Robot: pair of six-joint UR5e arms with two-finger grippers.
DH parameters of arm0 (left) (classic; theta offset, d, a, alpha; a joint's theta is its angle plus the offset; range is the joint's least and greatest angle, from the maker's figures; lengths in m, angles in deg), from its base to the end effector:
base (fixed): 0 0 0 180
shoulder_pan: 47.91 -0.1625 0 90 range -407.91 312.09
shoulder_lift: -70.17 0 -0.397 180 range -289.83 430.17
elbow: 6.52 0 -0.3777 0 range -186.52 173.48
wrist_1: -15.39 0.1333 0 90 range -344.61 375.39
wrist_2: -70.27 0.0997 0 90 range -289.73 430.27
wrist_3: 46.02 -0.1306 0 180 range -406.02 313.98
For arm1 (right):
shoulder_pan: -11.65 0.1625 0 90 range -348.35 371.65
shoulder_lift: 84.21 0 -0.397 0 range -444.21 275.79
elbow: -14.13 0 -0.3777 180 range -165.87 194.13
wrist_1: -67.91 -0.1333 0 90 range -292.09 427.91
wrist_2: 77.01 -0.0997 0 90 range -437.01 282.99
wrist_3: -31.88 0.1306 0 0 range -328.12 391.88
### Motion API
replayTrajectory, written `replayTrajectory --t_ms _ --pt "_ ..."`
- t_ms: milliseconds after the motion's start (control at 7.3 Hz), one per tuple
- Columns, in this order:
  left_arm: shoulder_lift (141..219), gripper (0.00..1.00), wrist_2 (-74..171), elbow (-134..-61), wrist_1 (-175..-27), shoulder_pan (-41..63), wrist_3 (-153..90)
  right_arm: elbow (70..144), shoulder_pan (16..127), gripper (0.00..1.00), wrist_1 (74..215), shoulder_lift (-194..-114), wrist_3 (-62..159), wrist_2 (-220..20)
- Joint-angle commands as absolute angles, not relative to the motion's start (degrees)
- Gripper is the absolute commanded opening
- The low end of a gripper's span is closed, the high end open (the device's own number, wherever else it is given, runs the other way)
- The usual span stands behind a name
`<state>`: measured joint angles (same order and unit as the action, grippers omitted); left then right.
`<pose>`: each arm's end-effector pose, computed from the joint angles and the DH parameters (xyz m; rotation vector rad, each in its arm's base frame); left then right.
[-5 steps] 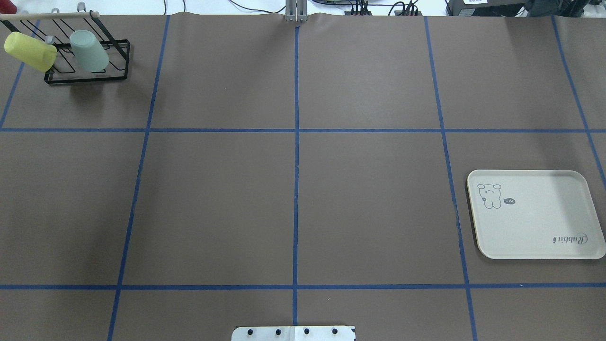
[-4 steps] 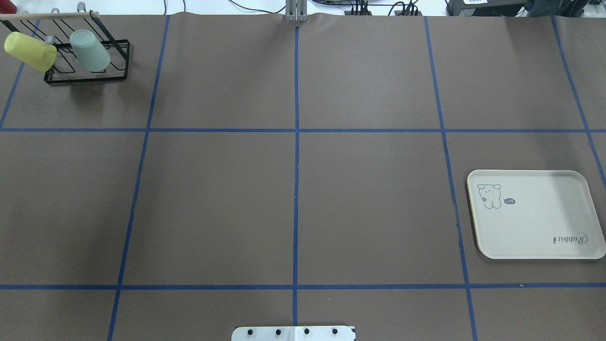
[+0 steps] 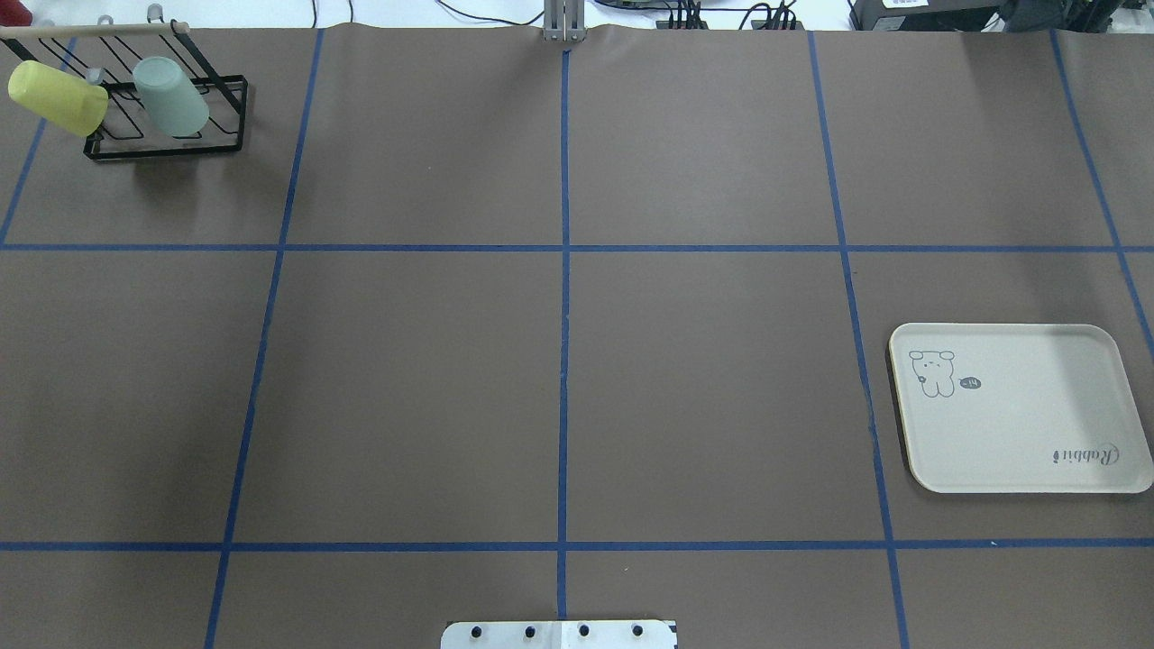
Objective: Left arm grabs green cup and hands to right arm on tray
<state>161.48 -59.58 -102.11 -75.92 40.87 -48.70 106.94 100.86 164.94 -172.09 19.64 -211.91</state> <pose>-0.0390 -0.4980 0.5990 0.1464 0.6928 0.1150 0.0344 -0.4878 0.6229 0.0437 -0.7845 -0.2013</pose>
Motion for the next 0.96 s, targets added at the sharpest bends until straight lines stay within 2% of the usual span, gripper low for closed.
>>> replayTrajectory --t_ms 0,274,411,822 --pt "167.7 1.0 -59.2 -103.2 -66.1 40.9 -48.7 106.9 100.9 0.99 164.9 -171.9 19.7 -211.9" --pt "173.2 1.0 -59.2 -104.6 -60.0 40.7 -48.7 107.0 100.9 0.99 164.9 -171.8 19.7 -211.9" --pt "174.1 1.0 -59.5 -107.9 -57.3 39.2 -48.6 107.0 100.9 0.99 164.9 -171.8 19.7 -211.9" --pt "176.3 1.0 -59.5 -111.5 -59.2 33.1 -41.2 106.9 100.9 0.99 164.9 -171.8 19.6 -211.8"
